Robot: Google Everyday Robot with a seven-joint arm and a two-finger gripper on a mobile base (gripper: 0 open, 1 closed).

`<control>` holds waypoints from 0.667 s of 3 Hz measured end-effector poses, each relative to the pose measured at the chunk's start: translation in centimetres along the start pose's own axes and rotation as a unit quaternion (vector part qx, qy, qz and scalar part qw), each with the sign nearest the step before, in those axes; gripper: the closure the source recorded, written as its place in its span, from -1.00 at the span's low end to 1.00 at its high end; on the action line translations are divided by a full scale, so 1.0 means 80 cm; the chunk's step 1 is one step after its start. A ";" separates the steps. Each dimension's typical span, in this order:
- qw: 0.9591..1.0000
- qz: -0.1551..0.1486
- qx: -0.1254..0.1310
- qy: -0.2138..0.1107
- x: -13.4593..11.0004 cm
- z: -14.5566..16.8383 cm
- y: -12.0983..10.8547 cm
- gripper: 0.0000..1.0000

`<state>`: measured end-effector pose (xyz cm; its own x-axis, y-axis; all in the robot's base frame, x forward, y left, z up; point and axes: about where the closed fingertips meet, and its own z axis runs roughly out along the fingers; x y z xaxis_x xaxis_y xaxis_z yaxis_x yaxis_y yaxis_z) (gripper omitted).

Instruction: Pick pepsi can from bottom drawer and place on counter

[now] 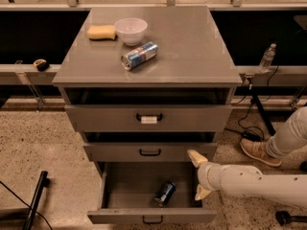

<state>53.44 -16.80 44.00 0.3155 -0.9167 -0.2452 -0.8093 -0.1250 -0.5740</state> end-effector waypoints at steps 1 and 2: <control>0.997 0.066 0.001 -0.034 0.004 0.025 0.008 -1.00; 0.989 0.131 -0.011 -0.073 0.026 0.026 -0.044 -1.00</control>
Offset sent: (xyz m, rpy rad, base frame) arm 0.0231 0.0238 -0.0294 0.2781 0.5219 0.0200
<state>58.03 -17.49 43.87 0.1599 -0.8548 -0.4938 -0.8831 0.0996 -0.4585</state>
